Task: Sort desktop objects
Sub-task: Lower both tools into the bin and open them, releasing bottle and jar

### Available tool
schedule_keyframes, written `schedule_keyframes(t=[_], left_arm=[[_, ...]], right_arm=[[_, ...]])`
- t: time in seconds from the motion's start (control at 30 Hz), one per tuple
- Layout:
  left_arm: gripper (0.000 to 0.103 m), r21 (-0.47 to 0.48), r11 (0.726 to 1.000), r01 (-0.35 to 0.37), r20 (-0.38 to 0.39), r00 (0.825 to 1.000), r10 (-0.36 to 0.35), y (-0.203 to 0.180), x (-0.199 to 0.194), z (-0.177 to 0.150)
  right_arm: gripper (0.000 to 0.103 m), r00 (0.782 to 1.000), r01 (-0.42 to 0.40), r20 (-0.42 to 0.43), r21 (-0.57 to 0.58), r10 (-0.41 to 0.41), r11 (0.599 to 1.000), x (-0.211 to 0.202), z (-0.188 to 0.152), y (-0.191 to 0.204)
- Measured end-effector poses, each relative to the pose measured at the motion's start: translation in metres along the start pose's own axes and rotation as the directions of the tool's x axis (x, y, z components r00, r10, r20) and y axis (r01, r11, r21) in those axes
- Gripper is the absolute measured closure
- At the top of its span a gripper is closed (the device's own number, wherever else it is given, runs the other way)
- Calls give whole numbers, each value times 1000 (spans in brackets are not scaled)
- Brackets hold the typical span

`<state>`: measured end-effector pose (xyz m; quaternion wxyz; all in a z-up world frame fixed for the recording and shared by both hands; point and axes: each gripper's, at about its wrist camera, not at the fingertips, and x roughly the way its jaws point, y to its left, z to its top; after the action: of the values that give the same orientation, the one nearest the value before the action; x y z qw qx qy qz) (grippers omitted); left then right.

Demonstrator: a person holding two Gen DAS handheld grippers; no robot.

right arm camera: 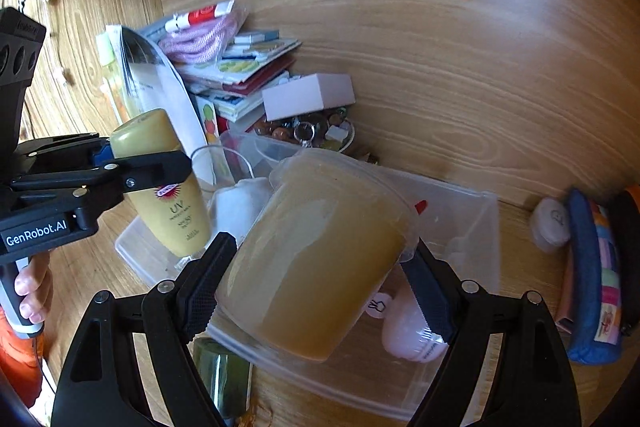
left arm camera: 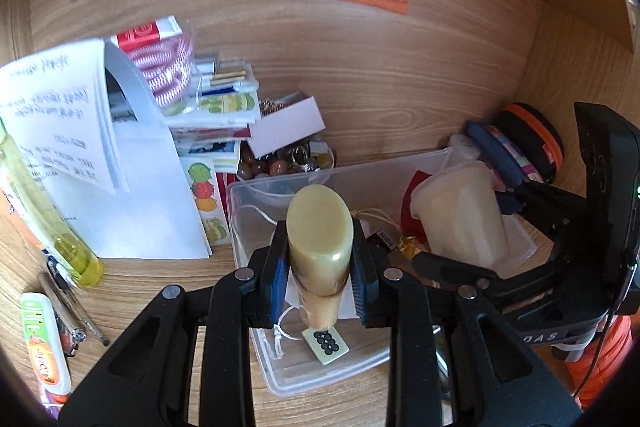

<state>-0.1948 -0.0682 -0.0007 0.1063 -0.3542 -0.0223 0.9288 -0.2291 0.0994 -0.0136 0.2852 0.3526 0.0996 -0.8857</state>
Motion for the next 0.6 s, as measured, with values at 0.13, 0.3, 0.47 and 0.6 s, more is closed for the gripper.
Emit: schedule_keyframes(t=[0.13, 0.3, 0.47, 0.6], left_arm=[[76, 3, 1000, 6, -3, 1000, -6, 2, 3, -1], [76, 6, 1000, 12, -14, 1000, -12, 2, 9, -2], [76, 2, 999, 32, -26, 999, -32, 6, 16, -3], [76, -4, 999, 34, -29, 999, -34, 9, 19, -3]], right_arm=[[22, 1000, 3, -26, -30, -4, 1000, 13, -3, 3], [22, 999, 12, -43, -39, -13, 999, 26, -5, 3], [22, 997, -8, -74, -34, 6, 999, 36, -10, 2], [21, 997, -13, -81, -46, 9, 999, 38, -12, 4]])
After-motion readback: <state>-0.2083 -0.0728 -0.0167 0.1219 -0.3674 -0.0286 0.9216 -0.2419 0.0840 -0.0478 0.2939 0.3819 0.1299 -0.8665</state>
